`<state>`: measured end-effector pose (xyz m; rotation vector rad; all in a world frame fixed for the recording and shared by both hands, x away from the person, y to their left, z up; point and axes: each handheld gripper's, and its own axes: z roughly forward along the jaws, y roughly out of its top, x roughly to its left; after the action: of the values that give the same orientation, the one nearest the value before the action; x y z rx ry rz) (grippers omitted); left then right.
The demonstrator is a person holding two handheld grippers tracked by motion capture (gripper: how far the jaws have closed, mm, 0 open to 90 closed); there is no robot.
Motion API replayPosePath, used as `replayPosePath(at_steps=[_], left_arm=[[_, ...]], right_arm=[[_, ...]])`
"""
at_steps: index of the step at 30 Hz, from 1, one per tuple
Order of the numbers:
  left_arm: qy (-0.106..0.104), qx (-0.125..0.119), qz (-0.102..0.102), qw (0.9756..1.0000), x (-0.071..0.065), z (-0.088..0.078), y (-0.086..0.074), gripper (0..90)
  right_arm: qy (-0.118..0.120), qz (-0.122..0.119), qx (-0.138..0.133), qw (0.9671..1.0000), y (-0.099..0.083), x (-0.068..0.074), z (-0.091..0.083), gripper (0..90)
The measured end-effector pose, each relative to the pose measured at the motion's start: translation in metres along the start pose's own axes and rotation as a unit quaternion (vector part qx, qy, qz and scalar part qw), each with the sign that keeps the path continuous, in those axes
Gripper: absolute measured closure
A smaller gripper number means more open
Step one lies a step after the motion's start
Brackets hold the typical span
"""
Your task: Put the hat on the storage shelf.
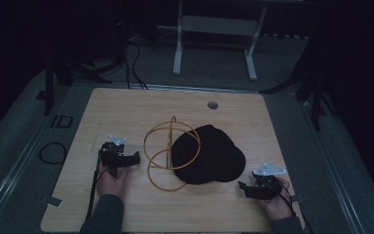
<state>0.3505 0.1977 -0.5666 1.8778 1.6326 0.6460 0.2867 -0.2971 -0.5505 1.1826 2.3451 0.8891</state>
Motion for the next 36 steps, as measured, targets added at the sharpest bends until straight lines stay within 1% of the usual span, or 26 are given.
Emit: replayPosePath(at_steps=[2,6,12,15,16,19,22,27,32,33,34,35,36], left_arm=[[0.000,0.000,0.000,1.0000,0.000,0.000,0.000,4.1],[0.000,0.000,0.000,1.0000,0.000,0.000,0.000,4.2],[0.000,0.000,0.000,1.0000,0.000,0.000,0.000,4.1],[0.000,0.000,0.000,1.0000,0.000,0.000,0.000,4.1],[0.000,0.000,0.000,1.0000,0.000,0.000,0.000,4.1],[0.000,0.000,0.000,1.0000,0.000,0.000,0.000,4.1],[0.000,0.000,0.000,1.0000,0.000,0.000,0.000,4.2],[0.000,0.000,0.000,1.0000,0.000,0.000,0.000,4.1],[0.000,0.000,0.000,1.0000,0.000,0.000,0.000,4.2],[0.000,0.000,0.000,1.0000,0.000,0.000,0.000,4.2],[0.000,0.000,0.000,1.0000,0.000,0.000,0.000,4.2],[0.000,0.000,0.000,1.0000,0.000,0.000,0.000,4.1],[0.000,0.000,-0.001,1.0000,0.000,0.000,0.000,4.1]], right_arm=[[0.001,-0.006,0.002,1.0000,0.002,0.001,-0.003,28.2],[0.012,-0.016,0.002,0.9998,0.007,0.001,-0.010,28.1],[0.036,-0.036,0.007,0.9987,0.017,0.003,-0.015,28.1],[0.042,-0.049,0.014,0.9978,0.022,0.003,-0.016,28.2],[0.043,-0.049,0.016,0.9978,0.023,0.003,-0.017,28.2],[0.042,-0.058,0.019,0.9973,0.029,0.003,-0.019,30.5],[0.049,-0.069,0.017,0.9963,0.035,0.003,-0.022,30.5],[0.056,-0.077,0.013,0.9954,0.044,0.003,-0.027,29.6],[0.064,-0.094,0.011,0.9934,0.056,0.004,-0.031,28.4],[0.064,-0.094,0.011,0.9934,0.056,0.004,-0.031,28.4],[0.067,-0.095,0.009,0.9931,0.058,0.004,-0.032,28.4],[0.074,-0.101,0.008,0.9921,0.063,0.003,-0.033,28.0],[0.075,-0.102,0.008,0.9919,0.065,0.004,-0.033,28.0]])
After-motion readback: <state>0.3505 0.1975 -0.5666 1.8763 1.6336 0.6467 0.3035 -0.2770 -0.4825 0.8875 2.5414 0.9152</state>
